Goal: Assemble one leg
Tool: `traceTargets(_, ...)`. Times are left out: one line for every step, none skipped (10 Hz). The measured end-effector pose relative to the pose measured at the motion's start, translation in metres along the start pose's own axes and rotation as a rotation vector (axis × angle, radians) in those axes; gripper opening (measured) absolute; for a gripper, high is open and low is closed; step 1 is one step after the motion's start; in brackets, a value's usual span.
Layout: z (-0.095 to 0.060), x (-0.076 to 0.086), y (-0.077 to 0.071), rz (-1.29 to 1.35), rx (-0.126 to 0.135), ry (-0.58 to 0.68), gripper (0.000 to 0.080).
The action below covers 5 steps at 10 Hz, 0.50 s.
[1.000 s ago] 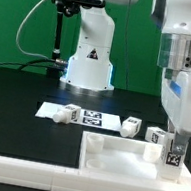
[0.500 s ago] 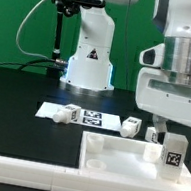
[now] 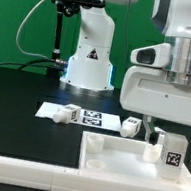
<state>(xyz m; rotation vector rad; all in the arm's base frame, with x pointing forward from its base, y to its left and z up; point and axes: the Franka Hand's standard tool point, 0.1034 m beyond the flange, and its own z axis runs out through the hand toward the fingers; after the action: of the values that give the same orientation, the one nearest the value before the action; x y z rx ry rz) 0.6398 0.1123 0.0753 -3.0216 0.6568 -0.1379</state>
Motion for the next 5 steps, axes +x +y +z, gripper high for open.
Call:
traceTargets(0.0010,-0.0007,-0.0012,-0.071,-0.004,0.001,0.0649)
traceTargets(0.0014,-0.0008,-0.0010,-0.031,-0.003,0.001,0.0622)
traceTargets(0.0014,-0.0005,-0.0008,-0.031,-0.003,0.001,0.0622)
traceTargets(0.0017,-0.0007,-0.0009,-0.015,-0.002,0.000,0.0445)
traceTargets(0.0021,-0.0011,-0.0011,0.075,-0.001,-0.001,0.0284)
